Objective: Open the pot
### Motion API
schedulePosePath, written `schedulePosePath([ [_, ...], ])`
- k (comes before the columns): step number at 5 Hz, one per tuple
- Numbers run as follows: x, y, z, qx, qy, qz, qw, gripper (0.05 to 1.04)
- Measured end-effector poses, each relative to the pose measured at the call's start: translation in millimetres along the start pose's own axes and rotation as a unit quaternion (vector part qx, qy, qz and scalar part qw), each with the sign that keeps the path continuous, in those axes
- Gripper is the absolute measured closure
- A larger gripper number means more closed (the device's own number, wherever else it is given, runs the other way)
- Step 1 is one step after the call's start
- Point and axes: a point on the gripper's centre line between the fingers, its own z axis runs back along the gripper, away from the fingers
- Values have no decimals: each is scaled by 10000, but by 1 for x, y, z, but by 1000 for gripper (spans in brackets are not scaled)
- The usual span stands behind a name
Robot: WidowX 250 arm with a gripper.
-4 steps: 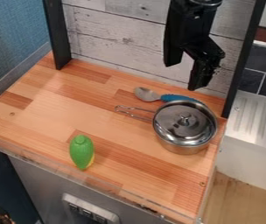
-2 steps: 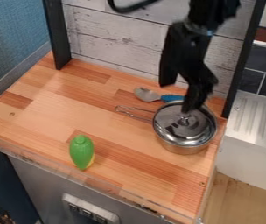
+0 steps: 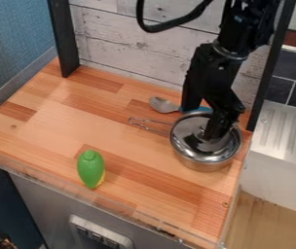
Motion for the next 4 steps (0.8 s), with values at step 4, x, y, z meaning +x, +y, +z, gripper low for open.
schedulePosePath([
  [4,-11,2,-18,50,-246,-21,9997,422],
])
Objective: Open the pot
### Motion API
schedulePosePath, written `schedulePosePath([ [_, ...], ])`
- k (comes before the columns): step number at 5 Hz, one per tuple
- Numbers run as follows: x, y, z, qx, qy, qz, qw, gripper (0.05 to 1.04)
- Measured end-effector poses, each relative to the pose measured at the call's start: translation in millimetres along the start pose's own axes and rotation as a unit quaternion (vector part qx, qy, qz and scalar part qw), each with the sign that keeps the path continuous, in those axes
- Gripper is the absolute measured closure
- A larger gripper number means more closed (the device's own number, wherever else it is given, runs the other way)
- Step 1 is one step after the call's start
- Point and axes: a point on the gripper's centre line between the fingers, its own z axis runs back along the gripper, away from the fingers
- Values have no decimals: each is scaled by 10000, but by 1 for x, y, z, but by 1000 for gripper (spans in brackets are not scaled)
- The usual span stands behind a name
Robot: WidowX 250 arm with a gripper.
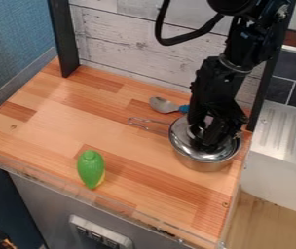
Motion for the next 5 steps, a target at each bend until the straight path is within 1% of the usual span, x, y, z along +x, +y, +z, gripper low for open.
schedulePosePath([
  [1,-1,0,1,-43,-1,-33,10000,711],
  [2,-2,1,2,-42,10,-44,10000,802],
  [4,0,3,3,6,-8,-88,10000,802],
  [5,6,-2,27,-169,257,41,9995,802],
])
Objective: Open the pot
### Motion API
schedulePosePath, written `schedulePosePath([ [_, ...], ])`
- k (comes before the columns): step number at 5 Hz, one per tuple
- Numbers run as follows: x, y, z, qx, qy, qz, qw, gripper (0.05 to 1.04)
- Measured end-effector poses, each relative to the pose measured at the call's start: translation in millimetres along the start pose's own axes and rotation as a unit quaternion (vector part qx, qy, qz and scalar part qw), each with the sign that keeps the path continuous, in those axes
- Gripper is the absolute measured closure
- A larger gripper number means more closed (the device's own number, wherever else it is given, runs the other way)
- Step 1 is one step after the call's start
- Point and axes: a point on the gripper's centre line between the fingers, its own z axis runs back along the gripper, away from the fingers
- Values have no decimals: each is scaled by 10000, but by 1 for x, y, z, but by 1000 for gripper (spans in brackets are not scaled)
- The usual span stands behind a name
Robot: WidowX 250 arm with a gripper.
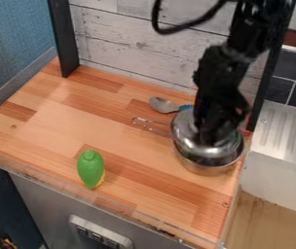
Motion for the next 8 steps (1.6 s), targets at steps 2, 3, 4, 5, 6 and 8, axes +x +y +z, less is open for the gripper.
schedulePosePath([
  [2,48,-69,29,-186,318,1652,9856,802],
  [3,78,-101,20,-126,110,2454,9693,802],
  [4,102,-128,2,18,-102,3028,9530,802],
  [5,117,-145,-20,112,-189,3402,9401,802],
  [6,119,-159,-38,223,-274,3560,9338,802],
  [8,118,-183,-75,633,-332,3848,9202,802],
])
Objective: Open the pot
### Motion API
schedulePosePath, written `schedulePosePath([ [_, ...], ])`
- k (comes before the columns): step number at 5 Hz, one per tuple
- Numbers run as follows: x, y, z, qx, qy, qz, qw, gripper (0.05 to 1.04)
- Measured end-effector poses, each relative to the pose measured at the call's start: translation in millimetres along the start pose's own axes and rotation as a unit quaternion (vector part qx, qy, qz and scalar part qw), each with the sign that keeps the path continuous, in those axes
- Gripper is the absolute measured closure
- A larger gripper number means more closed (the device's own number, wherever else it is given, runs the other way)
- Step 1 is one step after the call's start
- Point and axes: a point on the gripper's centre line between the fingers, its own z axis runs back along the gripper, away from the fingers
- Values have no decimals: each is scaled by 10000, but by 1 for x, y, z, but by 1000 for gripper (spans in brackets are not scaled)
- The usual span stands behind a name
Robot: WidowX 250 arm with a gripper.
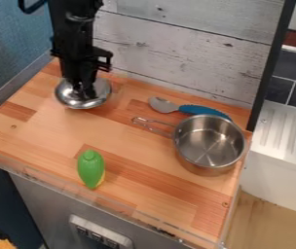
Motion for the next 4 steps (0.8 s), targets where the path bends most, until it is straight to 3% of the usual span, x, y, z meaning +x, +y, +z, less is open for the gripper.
schedulePosePath([
  [1,-6,-1,-7,-23,-102,77,9999,802],
  [2,-10,0,-12,13,-74,7,10000,737],
  [4,-11,2,-11,-64,-38,21,10000,140],
])
